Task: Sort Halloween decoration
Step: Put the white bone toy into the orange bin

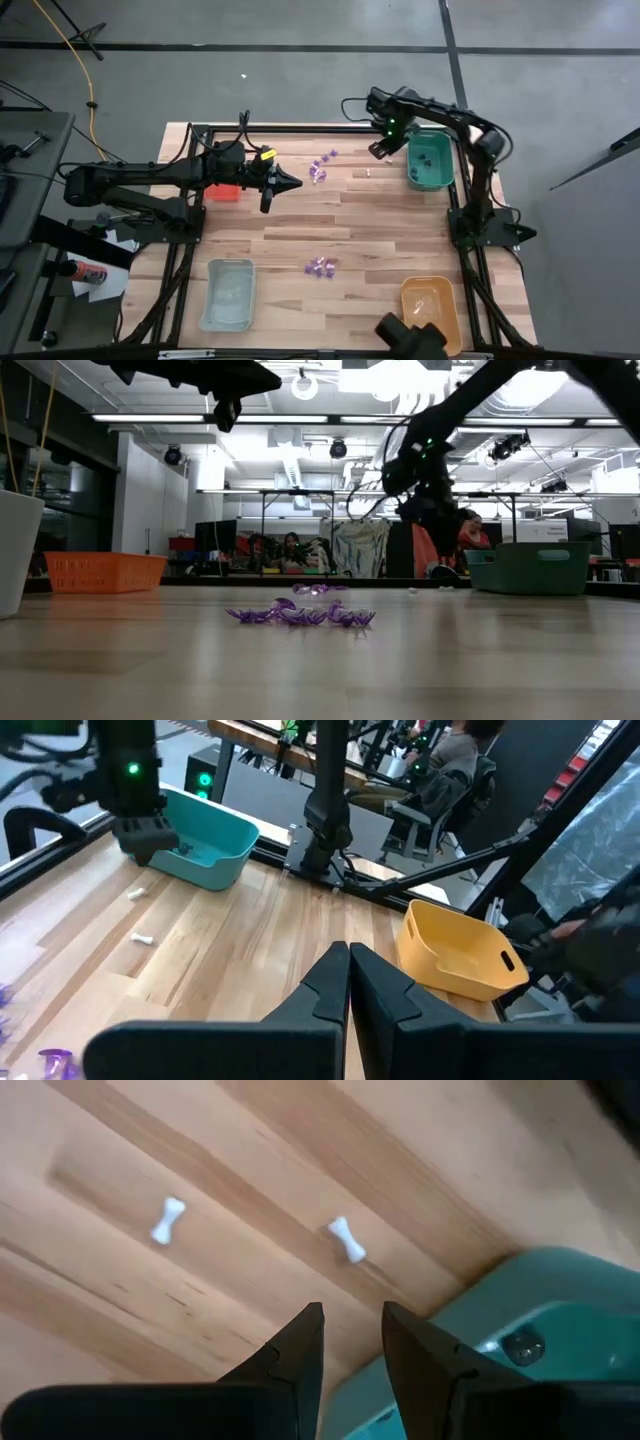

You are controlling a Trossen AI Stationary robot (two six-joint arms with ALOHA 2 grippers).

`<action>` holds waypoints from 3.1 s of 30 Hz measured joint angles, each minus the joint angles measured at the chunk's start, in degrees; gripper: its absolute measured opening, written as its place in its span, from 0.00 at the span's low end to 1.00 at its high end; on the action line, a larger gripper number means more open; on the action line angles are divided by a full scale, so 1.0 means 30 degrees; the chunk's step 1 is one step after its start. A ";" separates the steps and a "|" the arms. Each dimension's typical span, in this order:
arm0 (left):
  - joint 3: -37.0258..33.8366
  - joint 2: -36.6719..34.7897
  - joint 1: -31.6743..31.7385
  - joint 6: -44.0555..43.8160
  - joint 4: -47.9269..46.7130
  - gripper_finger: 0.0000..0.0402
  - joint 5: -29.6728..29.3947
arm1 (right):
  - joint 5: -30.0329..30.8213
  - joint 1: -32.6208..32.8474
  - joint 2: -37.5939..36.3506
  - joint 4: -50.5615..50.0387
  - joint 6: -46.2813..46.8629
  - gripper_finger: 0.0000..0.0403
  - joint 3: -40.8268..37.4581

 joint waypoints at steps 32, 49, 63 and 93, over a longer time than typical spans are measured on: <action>0.0000 0.0000 0.0000 0.0003 -0.0005 0.00 -0.0022 | 0.0060 0.2272 0.2722 0.0489 -0.0344 0.25 0.4032; 0.0000 0.0000 0.0000 0.0852 -0.0023 0.00 -0.0027 | -0.1267 0.2984 -0.1524 0.6650 0.5619 0.25 -0.4730; 0.0000 0.0000 0.0000 0.0689 -0.0015 0.00 -0.0036 | 0.2296 0.4852 -0.1381 0.9087 1.3644 0.25 -0.4651; 0.0007 0.0000 -0.0007 -0.0179 -0.1005 0.00 0.0028 | 0.3108 0.5841 0.0619 0.9071 1.4406 0.15 -0.4582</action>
